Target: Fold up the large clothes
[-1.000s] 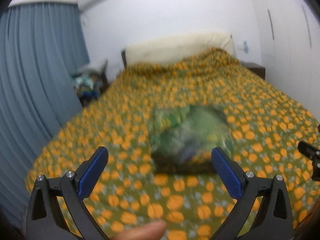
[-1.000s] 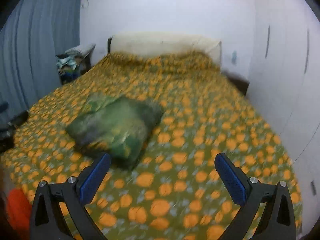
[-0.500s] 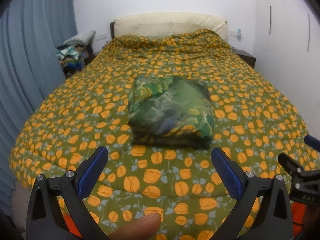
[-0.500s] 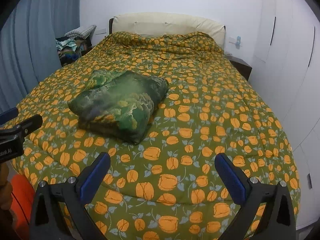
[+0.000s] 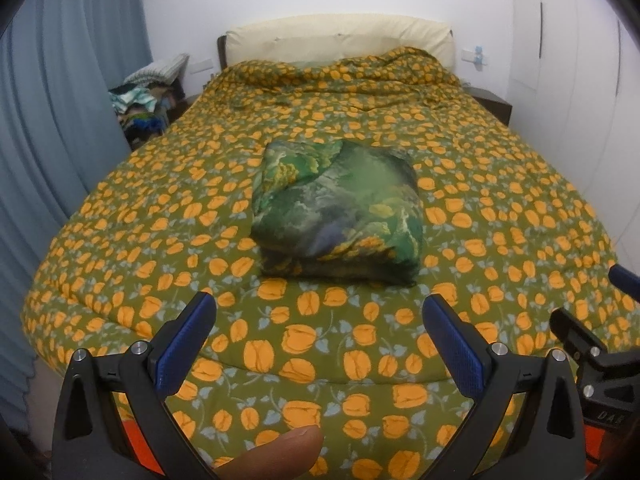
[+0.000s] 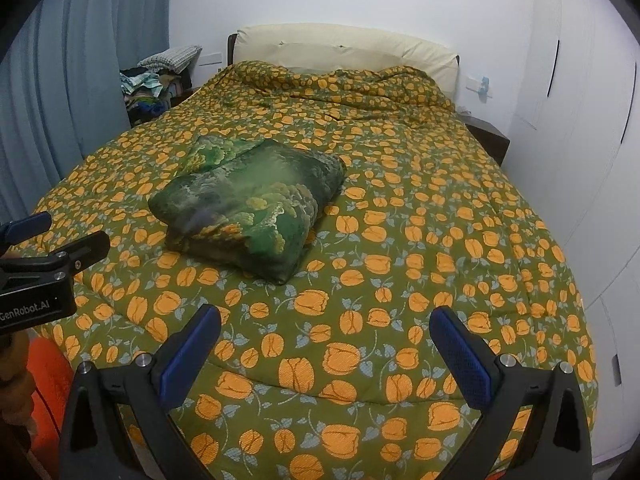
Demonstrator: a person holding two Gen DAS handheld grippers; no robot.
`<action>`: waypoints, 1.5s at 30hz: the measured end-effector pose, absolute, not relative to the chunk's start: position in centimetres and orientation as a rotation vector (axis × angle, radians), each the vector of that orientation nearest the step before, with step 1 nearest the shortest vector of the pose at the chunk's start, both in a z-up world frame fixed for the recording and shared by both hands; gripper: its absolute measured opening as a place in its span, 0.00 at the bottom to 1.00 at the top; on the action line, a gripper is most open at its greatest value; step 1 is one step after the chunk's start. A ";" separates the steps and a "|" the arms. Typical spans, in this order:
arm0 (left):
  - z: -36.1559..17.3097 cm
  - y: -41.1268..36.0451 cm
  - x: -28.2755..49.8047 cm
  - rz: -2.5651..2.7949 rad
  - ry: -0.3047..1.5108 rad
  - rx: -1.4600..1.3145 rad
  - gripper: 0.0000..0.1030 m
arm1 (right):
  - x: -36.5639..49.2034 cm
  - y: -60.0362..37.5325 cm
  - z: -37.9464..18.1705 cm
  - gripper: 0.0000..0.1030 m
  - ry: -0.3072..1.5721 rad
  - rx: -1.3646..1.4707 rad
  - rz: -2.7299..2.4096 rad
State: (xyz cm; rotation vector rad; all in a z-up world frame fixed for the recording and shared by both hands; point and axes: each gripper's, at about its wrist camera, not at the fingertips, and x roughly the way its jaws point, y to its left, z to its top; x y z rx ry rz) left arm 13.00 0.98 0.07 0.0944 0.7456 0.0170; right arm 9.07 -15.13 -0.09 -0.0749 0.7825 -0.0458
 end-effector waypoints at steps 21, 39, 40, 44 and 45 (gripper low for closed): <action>-0.5 1.0 12.8 0.038 0.751 0.099 1.00 | 9.3 -14.0 -0.4 1.00 0.802 -0.100 -0.034; -0.1 0.5 12.5 0.039 0.747 0.121 1.00 | 9.6 -13.3 -0.4 1.00 0.796 -0.110 -0.009; -0.1 0.5 12.5 0.042 0.748 0.120 1.00 | 9.6 -13.3 -0.3 1.00 0.796 -0.112 -0.009; -0.1 0.6 12.5 0.055 0.741 0.129 1.00 | 9.6 -13.2 -0.3 1.00 0.799 -0.106 -0.005; -0.1 0.7 12.5 0.058 0.744 0.126 1.00 | 9.6 -13.1 -0.3 1.00 0.798 -0.106 -0.005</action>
